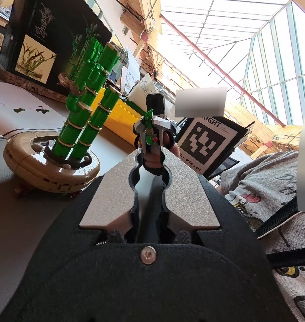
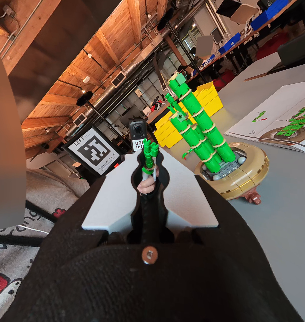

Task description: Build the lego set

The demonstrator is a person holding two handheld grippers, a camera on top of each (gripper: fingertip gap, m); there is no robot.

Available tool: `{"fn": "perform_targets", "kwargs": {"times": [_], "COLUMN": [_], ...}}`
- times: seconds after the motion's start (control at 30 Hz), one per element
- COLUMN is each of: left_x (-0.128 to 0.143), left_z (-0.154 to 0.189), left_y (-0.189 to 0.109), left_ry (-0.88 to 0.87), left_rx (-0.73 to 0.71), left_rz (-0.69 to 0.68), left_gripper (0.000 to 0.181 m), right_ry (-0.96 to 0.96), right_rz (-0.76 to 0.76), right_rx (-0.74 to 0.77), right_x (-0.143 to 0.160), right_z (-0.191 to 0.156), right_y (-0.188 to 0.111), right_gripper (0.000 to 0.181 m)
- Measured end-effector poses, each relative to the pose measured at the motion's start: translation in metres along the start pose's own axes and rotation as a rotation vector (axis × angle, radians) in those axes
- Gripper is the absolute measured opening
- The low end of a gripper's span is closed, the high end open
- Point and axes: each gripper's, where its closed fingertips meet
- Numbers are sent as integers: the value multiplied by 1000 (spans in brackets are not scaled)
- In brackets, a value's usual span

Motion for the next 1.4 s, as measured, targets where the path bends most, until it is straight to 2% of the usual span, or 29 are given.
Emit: {"fn": "perform_targets", "kwargs": {"times": [0.17, 0.27, 0.3, 0.37, 0.4, 0.5, 0.63, 0.87, 0.97, 1.13, 1.3, 1.4], "left_x": [2, 3, 3, 0, -1, 12, 36, 29, 29, 30, 31, 33], "left_z": [-2, -7, -10, -17, -18, -20, -22, -18, -14, -13, -10, -8], "left_y": [1, 1, 1, 0, 0, 4, 12, 11, 10, 11, 12, 12], "left_ry": [16, 113, 164, 285, 356, 534, 608, 587, 588, 594, 607, 614], "left_rx": [-23, -96, -137, -237, -278, -344, -349, -332, -309, -307, -293, -286], "left_rz": [-11, -41, -53, -67, -83, -202, -355, -306, -296, -301, -310, -320], "left_gripper": [18, 22, 27, 54, 58, 45, 28, 15, 1, 14, 14, 7], "right_ry": [-8, -19, -26, -47, -72, -173, -210, -230, -236, -225, -239, -266], "right_rz": [-21, -34, -38, -38, -34, -43, -50, -69, -68, -47, -61, -58], "right_rx": [16, 38, 46, 77, 116, 209, 159, 137, 144, 147, 163, 177], "right_x": [6, 10, 11, 12, 11, 13, 17, 21, 22, 20, 27, 28], "right_z": [3, 7, 8, 12, 17, 25, 12, 8, 9, 9, 11, 11], "right_y": [3, 6, 7, 8, 8, 9, 15, 17, 18, 17, 21, 22], "right_gripper": [11, 11, 11, 11, 11, 11, 11, 11, 11, 11, 11, 11]}}
Point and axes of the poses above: each gripper's, where its closed fingertips meet, y out along the fingers, x out of its underside, z = x × y across the jaws, and after that the axes turned 14 degrees about y, right-handed
